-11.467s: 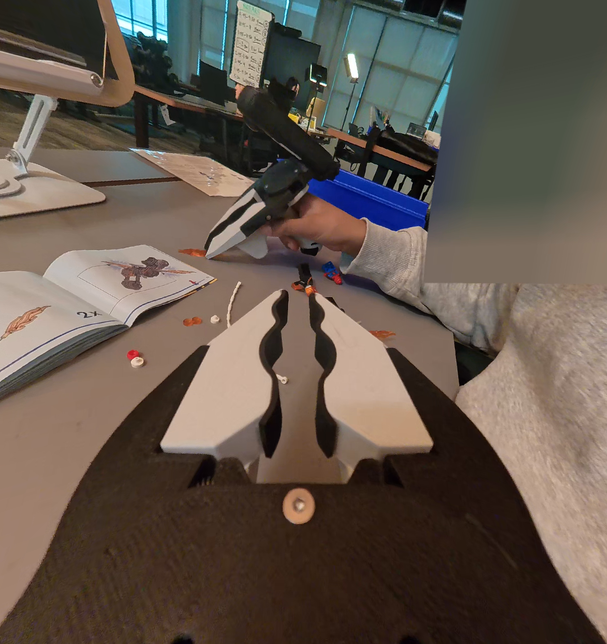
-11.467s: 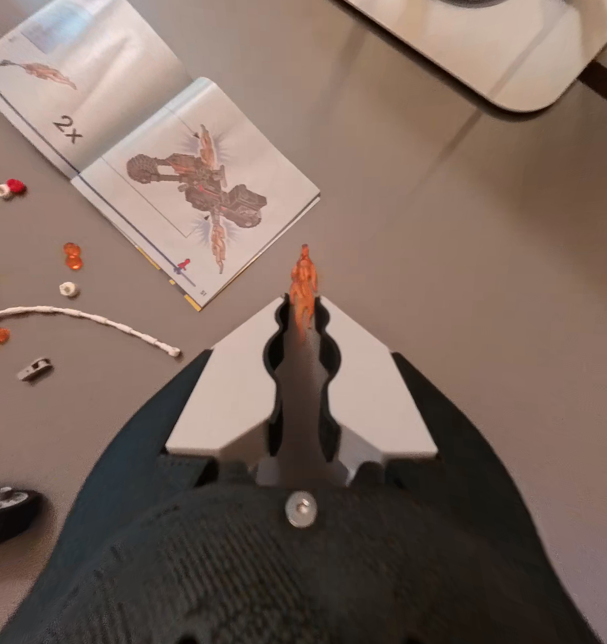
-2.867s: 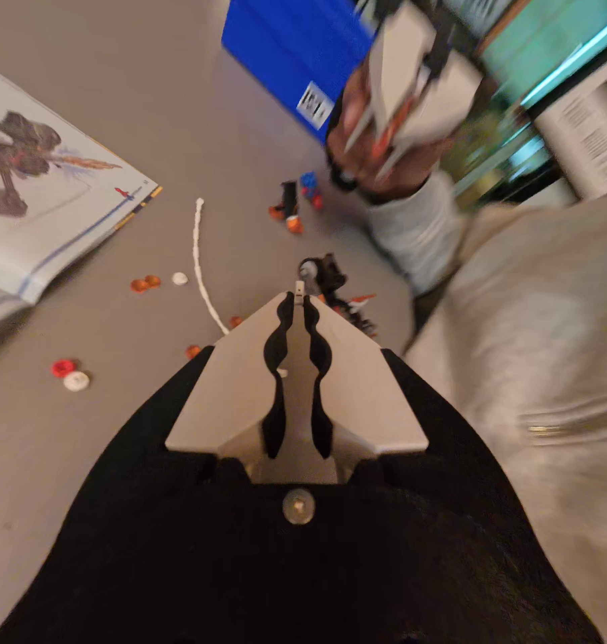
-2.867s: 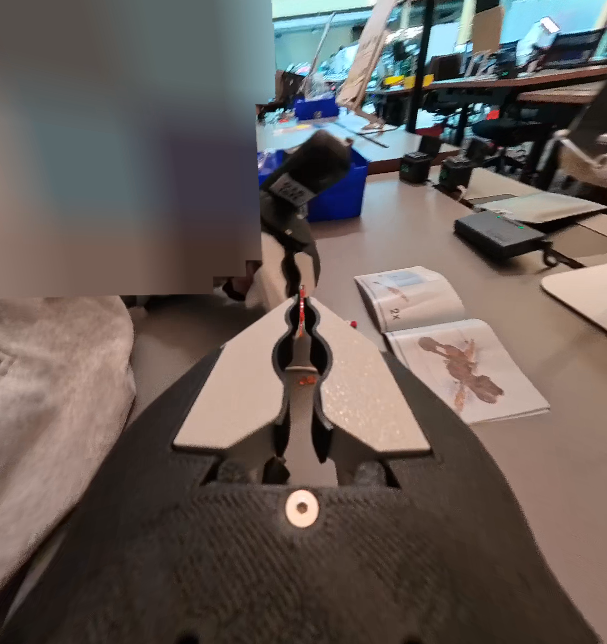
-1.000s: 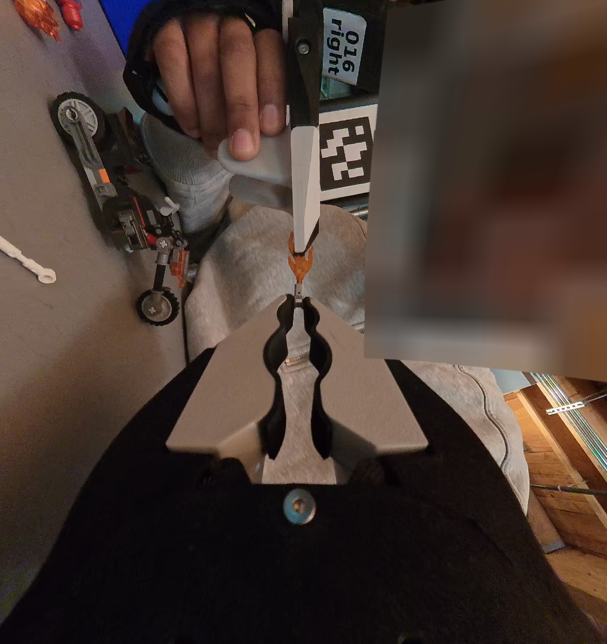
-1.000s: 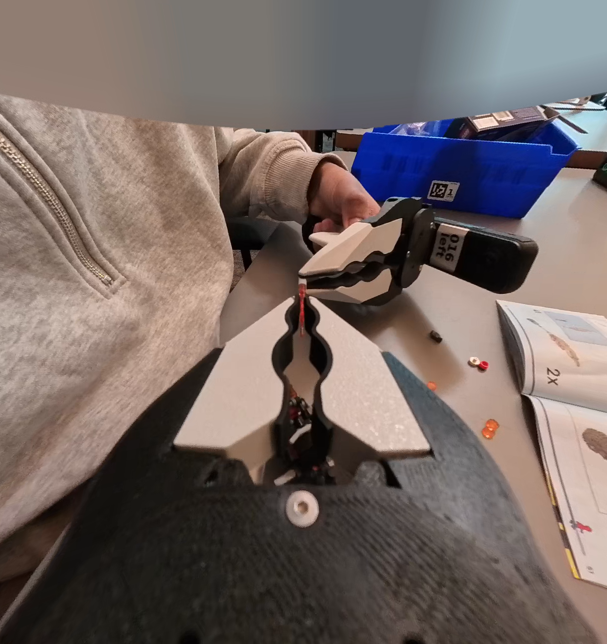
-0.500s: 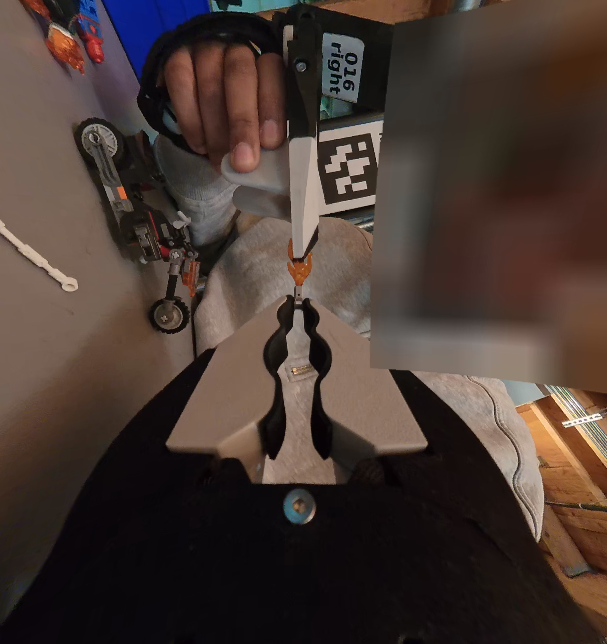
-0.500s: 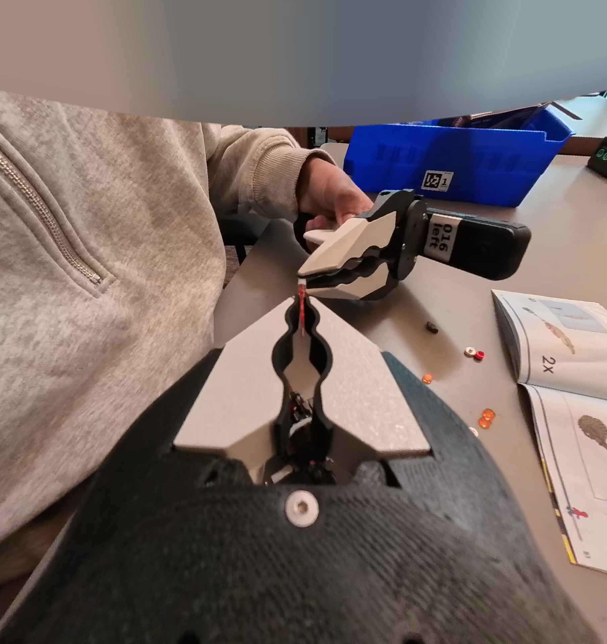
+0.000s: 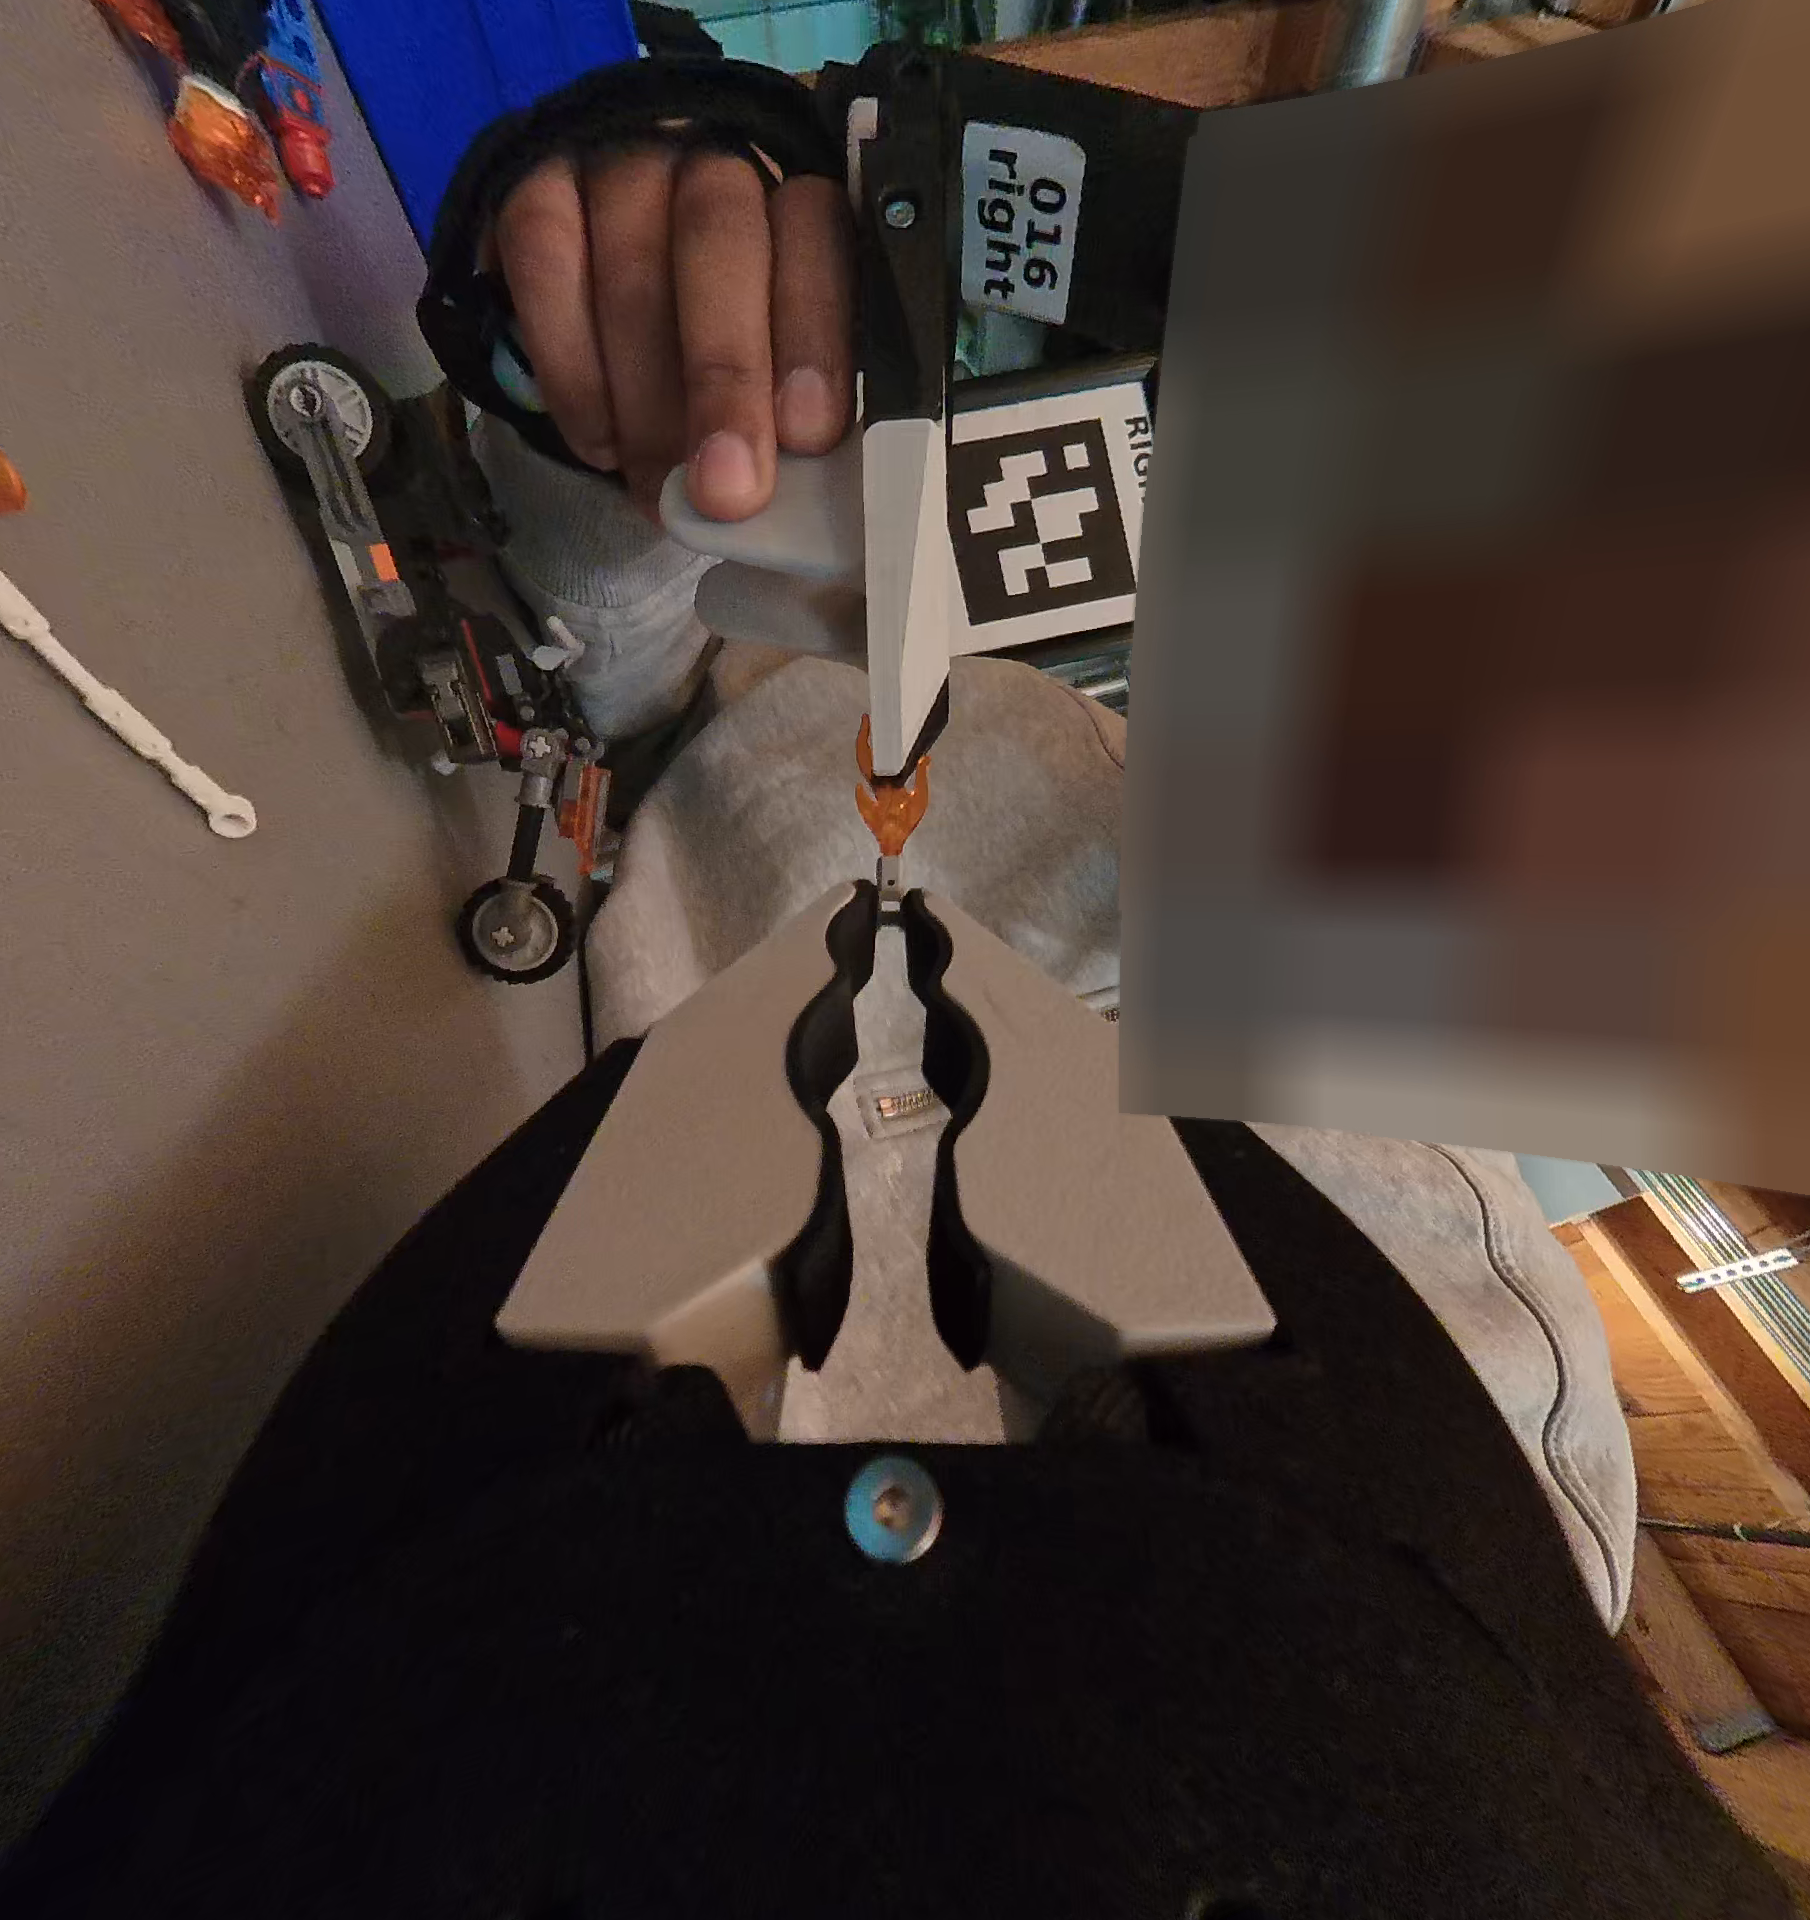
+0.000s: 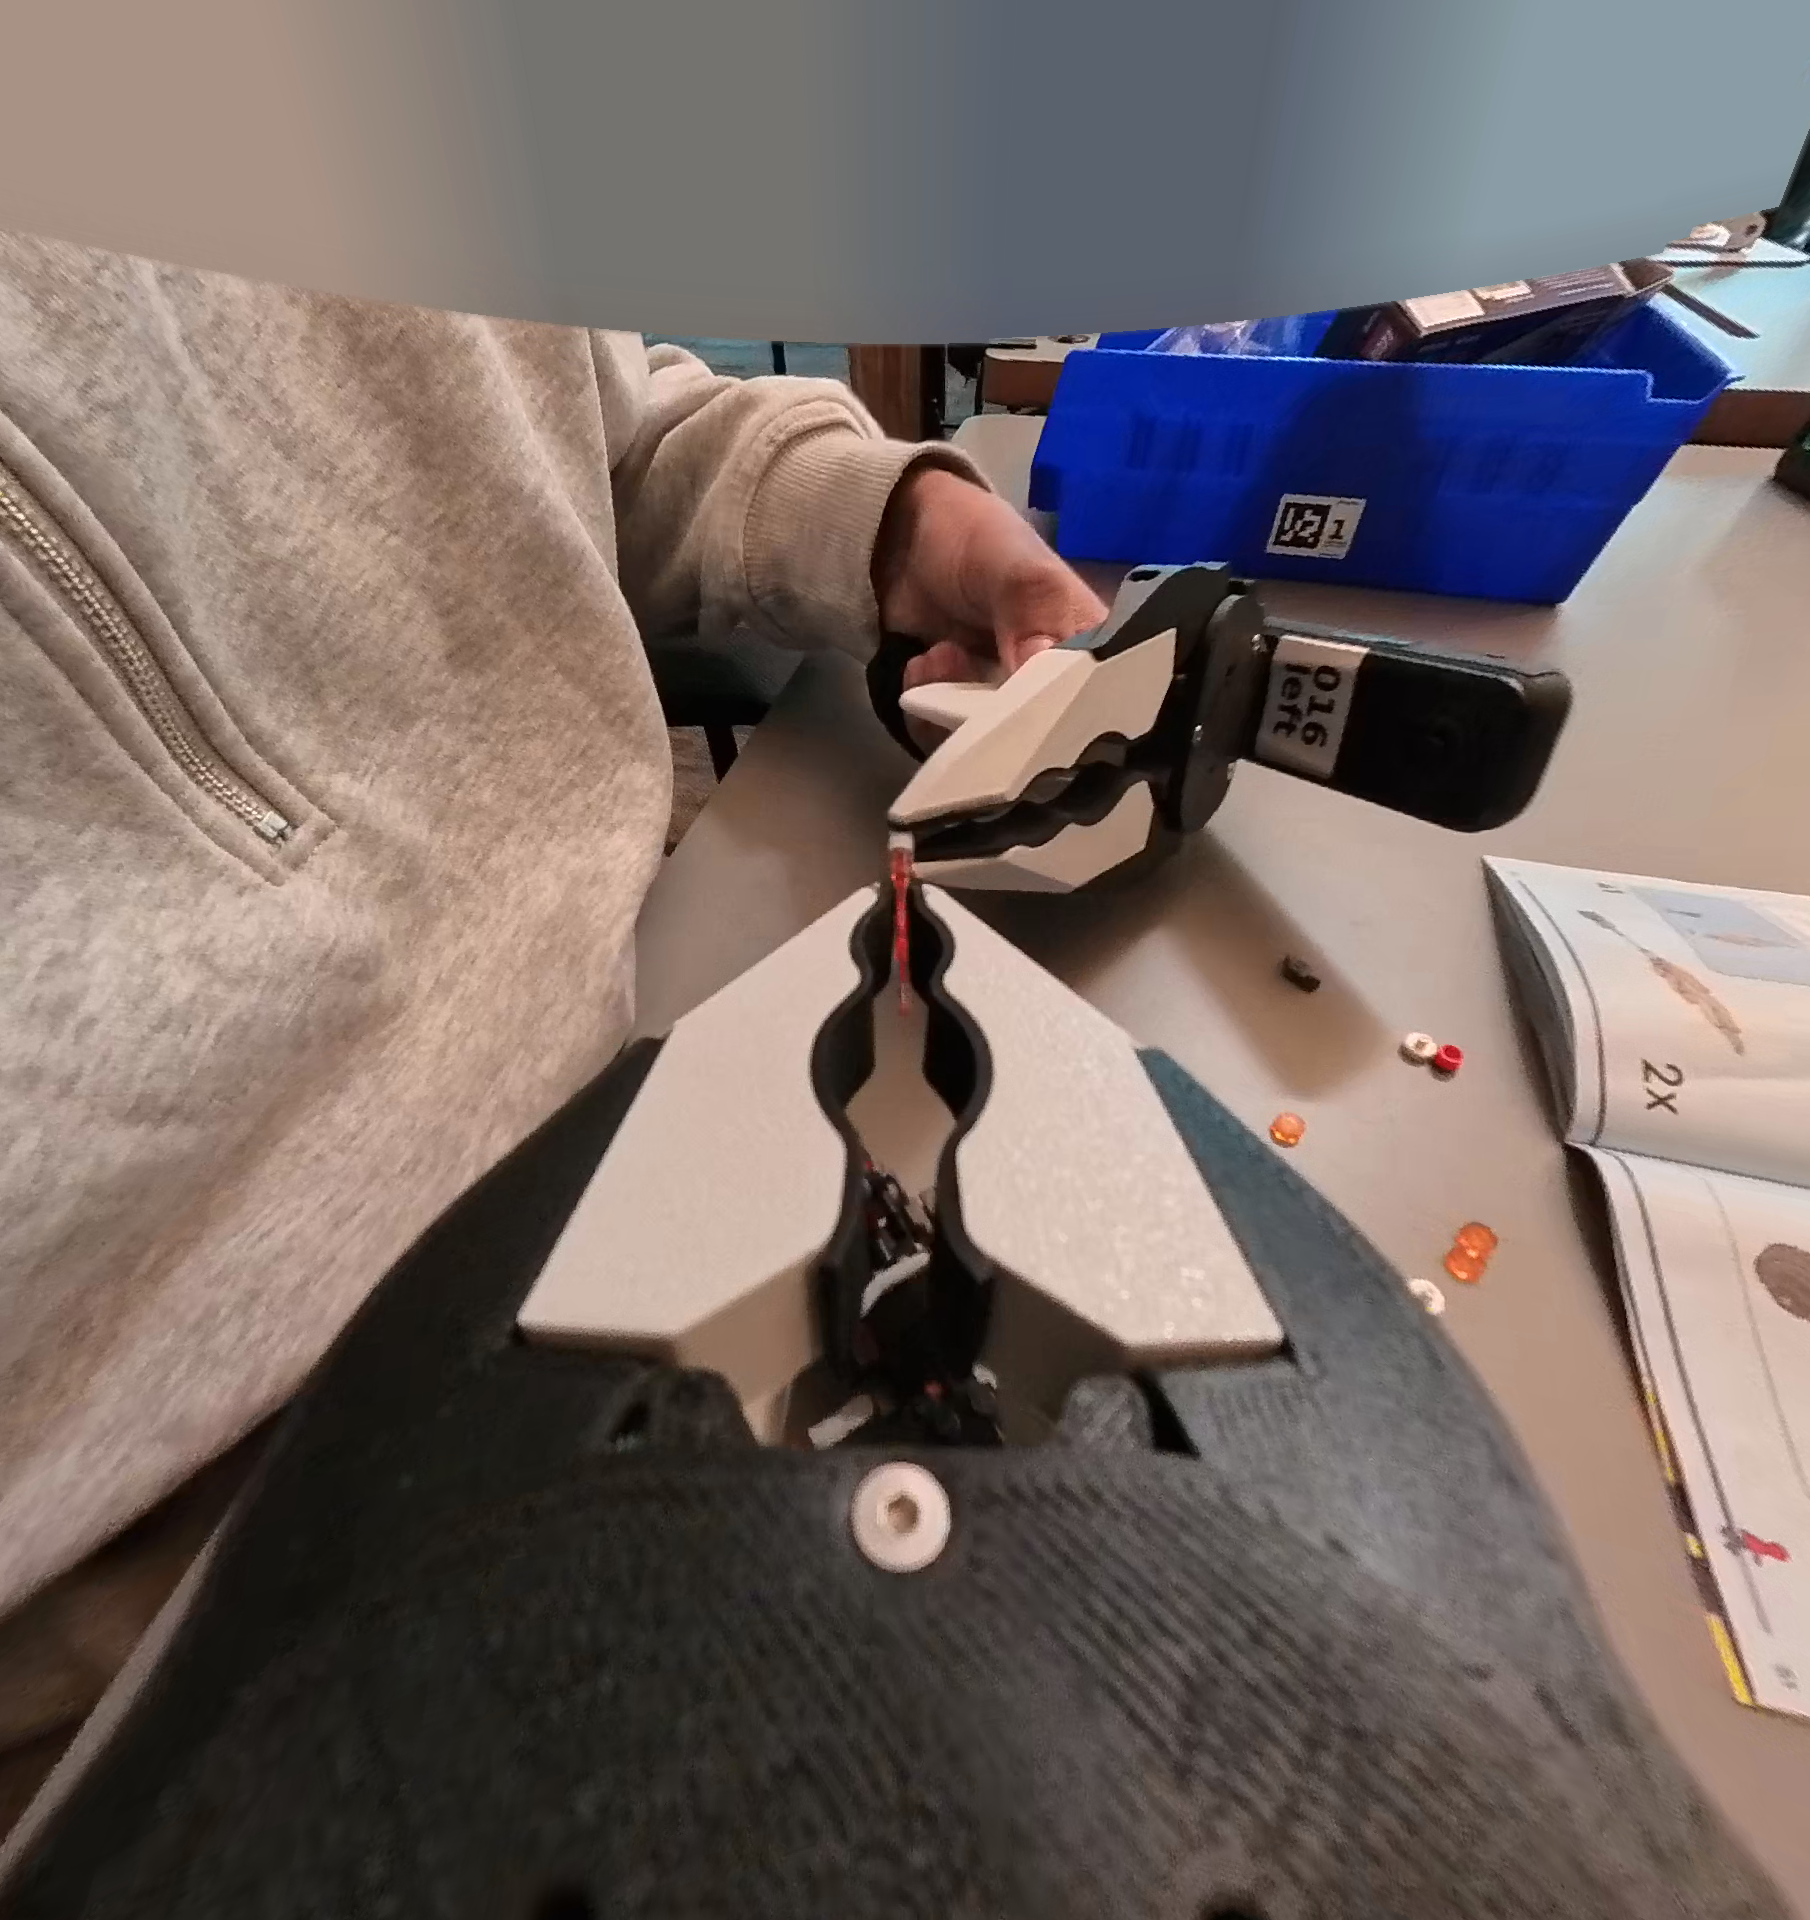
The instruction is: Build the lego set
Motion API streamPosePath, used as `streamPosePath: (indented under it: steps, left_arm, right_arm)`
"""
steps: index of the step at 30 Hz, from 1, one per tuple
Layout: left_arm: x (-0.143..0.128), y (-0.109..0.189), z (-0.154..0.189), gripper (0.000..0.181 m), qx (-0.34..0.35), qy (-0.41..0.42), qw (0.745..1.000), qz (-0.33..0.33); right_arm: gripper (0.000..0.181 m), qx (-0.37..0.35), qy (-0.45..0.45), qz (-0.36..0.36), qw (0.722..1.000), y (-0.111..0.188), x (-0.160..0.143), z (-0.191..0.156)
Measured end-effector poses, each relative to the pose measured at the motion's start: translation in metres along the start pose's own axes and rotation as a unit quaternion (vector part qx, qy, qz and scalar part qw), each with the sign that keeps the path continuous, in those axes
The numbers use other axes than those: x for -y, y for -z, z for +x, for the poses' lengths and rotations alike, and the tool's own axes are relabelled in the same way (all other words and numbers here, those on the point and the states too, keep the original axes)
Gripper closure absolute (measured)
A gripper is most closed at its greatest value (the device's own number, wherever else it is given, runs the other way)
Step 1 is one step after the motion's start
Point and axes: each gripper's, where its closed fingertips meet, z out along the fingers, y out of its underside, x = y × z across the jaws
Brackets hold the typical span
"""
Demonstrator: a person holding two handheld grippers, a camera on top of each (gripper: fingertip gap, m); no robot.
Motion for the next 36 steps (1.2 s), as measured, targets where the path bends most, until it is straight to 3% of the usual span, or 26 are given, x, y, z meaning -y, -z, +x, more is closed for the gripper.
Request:
streamPosePath:
  steps: [1,7,13,16,19,24,28,33,36]
  left_arm:
    - [0.001,0.001,0.000,0.180,-0.002,-0.001,1.000,0.005]
    - [0.014,0.011,-0.003,0.159,0.014,-0.029,0.999,0.042]
    - [0.026,0.010,-0.002,0.155,0.061,-0.120,0.989,0.059]
    - [0.043,0.008,0.010,0.155,0.042,-0.179,0.978,0.097]
    - [0.062,0.022,0.030,0.155,0.028,-0.242,0.959,0.146]
    - [0.067,0.052,0.022,0.156,0.153,-0.344,0.909,0.177]
    - [0.061,0.038,0.034,0.155,0.162,-0.421,0.875,0.174]
    - [0.048,0.019,0.032,0.157,0.181,-0.461,0.860,0.122]
    - [0.042,0.016,0.040,0.180,0.186,-0.513,0.831,0.111]
  right_arm:
    - [0.181,-0.001,-0.003,0.002,1.000,0.000,0.000,0.001]
    - [0.181,-0.027,-0.012,0.017,0.999,0.010,0.004,0.012]
    - [0.181,-0.068,-0.029,0.041,0.996,0.021,0.007,0.030]
    - [0.181,-0.093,-0.036,0.049,0.994,0.025,0.008,0.039]
    - [0.181,-0.117,-0.039,0.067,0.990,0.033,0.012,0.047]
    - [0.181,-0.142,-0.046,0.096,0.984,0.043,0.020,0.053]
    - [0.181,-0.129,-0.097,0.122,0.979,0.041,0.021,0.057]
    - [0.181,-0.099,-0.166,0.132,0.972,0.031,0.020,0.056]
    - [0.181,-0.098,-0.166,0.127,0.973,0.027,0.017,0.055]
